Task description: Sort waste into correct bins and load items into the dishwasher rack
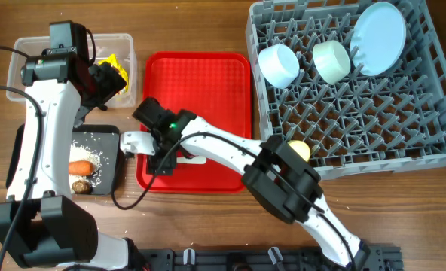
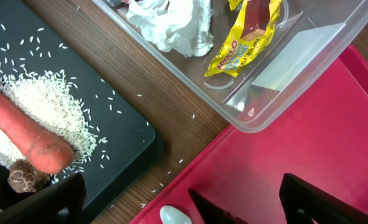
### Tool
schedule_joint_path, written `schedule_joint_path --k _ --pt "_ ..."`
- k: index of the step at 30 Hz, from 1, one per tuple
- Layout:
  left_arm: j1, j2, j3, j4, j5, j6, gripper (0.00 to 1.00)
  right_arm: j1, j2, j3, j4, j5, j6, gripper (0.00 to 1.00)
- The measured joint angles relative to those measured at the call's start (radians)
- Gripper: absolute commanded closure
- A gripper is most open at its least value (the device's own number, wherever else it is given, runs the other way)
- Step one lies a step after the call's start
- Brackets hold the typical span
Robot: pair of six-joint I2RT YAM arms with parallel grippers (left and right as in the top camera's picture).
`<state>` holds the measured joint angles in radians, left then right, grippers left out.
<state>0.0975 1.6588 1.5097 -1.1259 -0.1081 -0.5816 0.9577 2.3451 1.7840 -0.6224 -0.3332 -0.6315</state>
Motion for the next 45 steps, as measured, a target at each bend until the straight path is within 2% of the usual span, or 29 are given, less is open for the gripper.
schedule_joint_path --k 1,4,5,7,8,10,11,12,13,15,20,23,25,26,28,29,31,35,45 --pt "0.0 0.0 0.0 0.0 0.0 0.0 0.0 -0.002 0.0 0.001 0.0 0.0 -0.005 0.61" --pt "0.0 0.0 0.0 0.0 0.0 0.0 0.0 -0.007 0.004 0.005 -0.001 0.002 -0.021 0.65" --pt "0.0 0.0 0.0 0.0 0.0 0.0 0.0 -0.007 0.005 0.005 -0.001 0.002 -0.021 0.73" --pt "0.0 0.0 0.0 0.0 0.0 0.0 0.0 -0.01 0.006 0.006 0.006 0.008 -0.001 0.94" --pt "0.0 0.0 0.0 0.0 0.0 0.0 0.0 -0.013 0.006 0.006 0.018 0.02 0.025 0.94" --pt "0.0 0.0 0.0 0.0 0.0 0.0 0.0 -0.034 0.008 0.007 0.041 0.053 0.13 0.89" --pt "0.0 0.0 0.0 0.0 0.0 0.0 0.0 -0.049 0.01 0.013 0.041 0.063 0.175 0.59" --pt "0.0 0.0 0.0 0.0 0.0 0.0 0.0 -0.067 0.011 0.019 0.041 0.073 0.219 0.43" --pt "0.0 0.0 0.0 0.0 0.0 0.0 0.0 -0.093 0.012 0.024 0.04 0.08 0.267 0.35" --pt "0.0 0.0 0.0 0.0 0.0 0.0 0.0 -0.165 0.012 0.039 0.037 0.098 0.377 0.31" --pt "0.0 0.0 0.0 0.0 0.0 0.0 0.0 -0.33 -0.076 0.044 -0.03 0.091 0.595 0.29" --pt "0.0 0.0 0.0 0.0 0.0 0.0 0.0 -0.373 -0.185 0.055 -0.152 0.127 0.751 0.27" --pt "0.0 0.0 0.0 0.0 0.0 0.0 0.0 -0.374 -0.188 0.057 -0.195 0.196 0.84 0.26" --pt "0.0 0.0 0.0 0.0 0.0 0.0 0.0 -0.374 -0.179 0.056 -0.214 0.212 0.882 0.21" --pt "0.0 0.0 0.0 0.0 0.0 0.0 0.0 -0.374 -0.141 0.057 -0.252 0.227 0.946 0.05" --pt "0.0 0.0 0.0 0.0 0.0 0.0 0.0 -0.373 -0.108 0.057 -0.264 0.23 0.98 0.02" --pt "0.0 0.0 0.0 0.0 0.0 0.0 0.0 -0.373 -0.038 0.057 -0.268 0.221 1.048 0.0" --pt "0.0 0.0 0.0 0.0 0.0 0.0 0.0 -0.37 -0.026 0.07 -0.299 0.207 1.162 0.0" --pt "0.0 0.0 0.0 0.0 0.0 0.0 0.0 -0.37 -0.047 0.017 -0.294 0.232 1.293 0.32"
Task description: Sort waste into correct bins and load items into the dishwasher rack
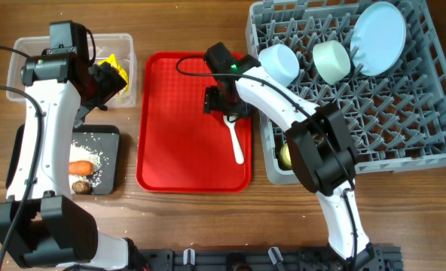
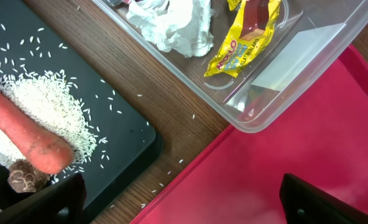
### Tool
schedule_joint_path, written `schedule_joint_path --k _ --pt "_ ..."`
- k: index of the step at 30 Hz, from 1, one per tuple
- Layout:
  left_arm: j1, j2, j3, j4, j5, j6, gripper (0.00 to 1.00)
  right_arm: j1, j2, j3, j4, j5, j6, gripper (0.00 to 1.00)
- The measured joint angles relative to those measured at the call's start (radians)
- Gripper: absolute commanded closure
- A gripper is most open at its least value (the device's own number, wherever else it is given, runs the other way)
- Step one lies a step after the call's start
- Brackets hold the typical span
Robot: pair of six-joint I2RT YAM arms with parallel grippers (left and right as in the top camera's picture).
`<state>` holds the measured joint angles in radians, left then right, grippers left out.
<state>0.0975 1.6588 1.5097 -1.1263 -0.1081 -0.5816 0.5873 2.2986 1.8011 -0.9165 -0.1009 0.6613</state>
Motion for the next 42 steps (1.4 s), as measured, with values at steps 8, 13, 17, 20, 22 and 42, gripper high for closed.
schedule_joint_path --k 8,13,17,20,22,42 --pt "0.0 0.0 0.0 0.0 0.0 0.0 0.0 0.007 -0.019 -0.05 0.028 -0.014 0.023 0.71" --pt "0.0 0.0 0.0 0.0 0.0 0.0 0.0 0.015 -0.019 -0.06 0.12 -0.036 0.019 0.76" --pt "0.0 0.0 0.0 0.0 0.0 0.0 0.0 0.017 -0.014 -0.061 0.145 -0.05 -0.024 0.28" --pt "0.0 0.0 0.0 0.0 0.0 0.0 0.0 0.027 -0.017 -0.043 0.166 -0.09 -0.045 0.09" --pt "0.0 0.0 0.0 0.0 0.0 0.0 0.0 0.024 -0.023 -0.034 0.12 -0.033 -0.062 0.11" --pt "0.0 0.0 0.0 0.0 0.0 0.0 0.0 0.084 -0.132 -0.241 0.192 0.056 -0.011 0.57"
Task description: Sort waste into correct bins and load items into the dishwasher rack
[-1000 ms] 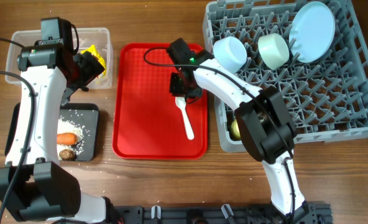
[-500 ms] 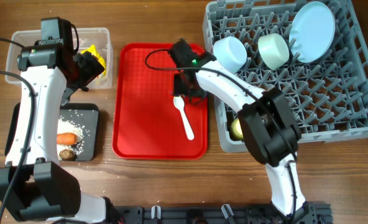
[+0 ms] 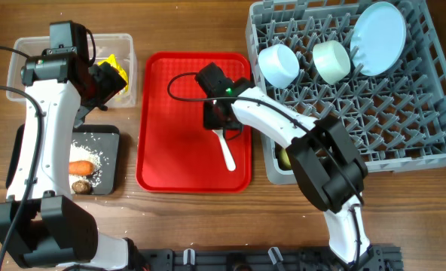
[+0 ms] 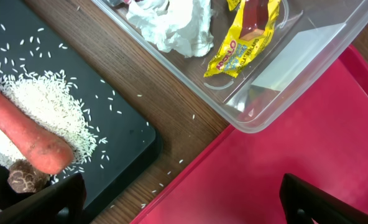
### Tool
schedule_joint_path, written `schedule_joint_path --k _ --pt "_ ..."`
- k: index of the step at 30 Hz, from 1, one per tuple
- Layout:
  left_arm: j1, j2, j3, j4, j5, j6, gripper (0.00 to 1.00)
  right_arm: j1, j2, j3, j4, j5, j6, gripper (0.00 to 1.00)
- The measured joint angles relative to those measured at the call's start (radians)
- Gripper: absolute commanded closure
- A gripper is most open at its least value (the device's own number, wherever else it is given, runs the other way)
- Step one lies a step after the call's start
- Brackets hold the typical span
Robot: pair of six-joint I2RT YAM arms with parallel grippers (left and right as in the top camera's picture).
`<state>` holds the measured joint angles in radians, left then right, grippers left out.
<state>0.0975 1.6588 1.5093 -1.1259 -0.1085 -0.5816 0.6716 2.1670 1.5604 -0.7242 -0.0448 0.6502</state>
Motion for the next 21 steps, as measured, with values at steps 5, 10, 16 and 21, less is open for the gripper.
schedule_joint_path --k 5,10,16,21 --pt "0.0 0.0 0.0 0.0 0.0 0.0 0.0 0.006 -0.005 -0.011 0.012 0.013 0.003 0.66" --pt "0.0 0.0 0.0 0.0 0.0 0.0 0.0 0.006 -0.007 -0.023 0.078 0.015 0.004 0.59" --pt "0.0 0.0 0.0 0.0 0.0 0.0 0.0 -0.015 0.002 -0.029 0.21 0.0 -0.034 0.57" --pt "0.0 0.0 0.0 0.0 0.0 0.0 0.0 -0.076 0.01 -0.012 0.248 -0.037 -0.163 0.47"
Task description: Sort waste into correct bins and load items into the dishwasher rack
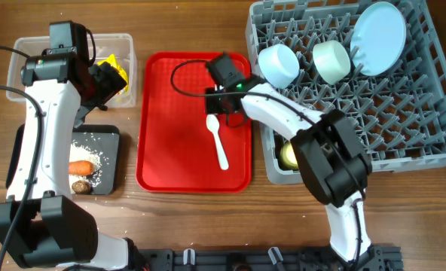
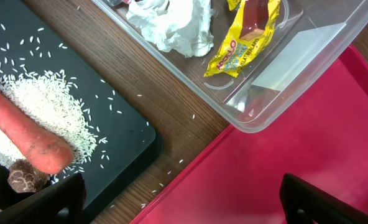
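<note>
A white plastic spoon [image 1: 218, 142] lies on the red tray [image 1: 170, 90], bowl toward the back, in full view. My right gripper [image 1: 224, 104] hovers just behind the spoon's bowl, apart from it, and looks open and empty. My left gripper [image 2: 184, 208] hangs open over the tray's left edge [image 2: 246, 143], with nothing between its fingers [image 2: 44, 202]. The clear waste bin [image 2: 296, 56] holds a crumpled tissue [image 2: 171, 22] and a yellow wrapper [image 2: 243, 40]. The grey dishwasher rack [image 1: 374, 128] stands on the right.
A black tray [image 1: 110, 154] at the left carries rice, a carrot [image 2: 25, 134] and a brown lump [image 2: 25, 177]. The rack holds two cups [image 1: 279, 65], a pale blue plate [image 1: 380, 28] and a yellowish item [image 1: 288, 155] at its front left corner.
The right gripper was over the spoon's bowl and has moved back toward the tray's far edge. The spoon now lies uncovered on the tray, slightly further left. The left arm has not moved.
The right gripper was at the tray's left edge on the spoon. Then it had the spoon near the tray's right edge by the rack. Then both were lower on the tray. Now the spoon lies free mid-tray. The left gripper stayed open throughout.
</note>
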### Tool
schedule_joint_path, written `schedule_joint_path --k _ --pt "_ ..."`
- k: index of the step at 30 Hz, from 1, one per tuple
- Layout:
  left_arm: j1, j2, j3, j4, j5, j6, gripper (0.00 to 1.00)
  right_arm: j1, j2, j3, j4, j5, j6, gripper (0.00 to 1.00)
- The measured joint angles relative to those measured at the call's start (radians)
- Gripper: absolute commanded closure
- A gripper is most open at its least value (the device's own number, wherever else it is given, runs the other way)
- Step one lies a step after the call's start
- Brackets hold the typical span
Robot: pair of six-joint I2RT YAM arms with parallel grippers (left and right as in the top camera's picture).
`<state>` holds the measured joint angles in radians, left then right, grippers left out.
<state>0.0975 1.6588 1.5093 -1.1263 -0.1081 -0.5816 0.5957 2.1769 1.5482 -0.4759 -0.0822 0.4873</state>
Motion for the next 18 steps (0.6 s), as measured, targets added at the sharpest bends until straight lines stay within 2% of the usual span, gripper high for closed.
schedule_joint_path --k 3,6,9,15,18 --pt "0.0 0.0 0.0 0.0 0.0 0.0 0.0 -0.056 -0.014 0.136 -0.128 -0.047 -0.087 0.46" --pt "0.0 0.0 0.0 0.0 0.0 0.0 0.0 -0.14 -0.127 0.285 -0.359 -0.074 -0.208 0.35" --pt "0.0 0.0 0.0 0.0 0.0 0.0 0.0 -0.156 -0.242 0.289 -0.507 -0.08 -0.274 0.35" --pt "0.0 0.0 0.0 0.0 0.0 0.0 0.0 0.084 -0.18 -0.08 -0.362 -0.077 -0.271 0.39" --pt "0.0 0.0 0.0 0.0 0.0 0.0 0.0 0.134 -0.179 -0.212 -0.232 -0.045 -0.266 0.44"
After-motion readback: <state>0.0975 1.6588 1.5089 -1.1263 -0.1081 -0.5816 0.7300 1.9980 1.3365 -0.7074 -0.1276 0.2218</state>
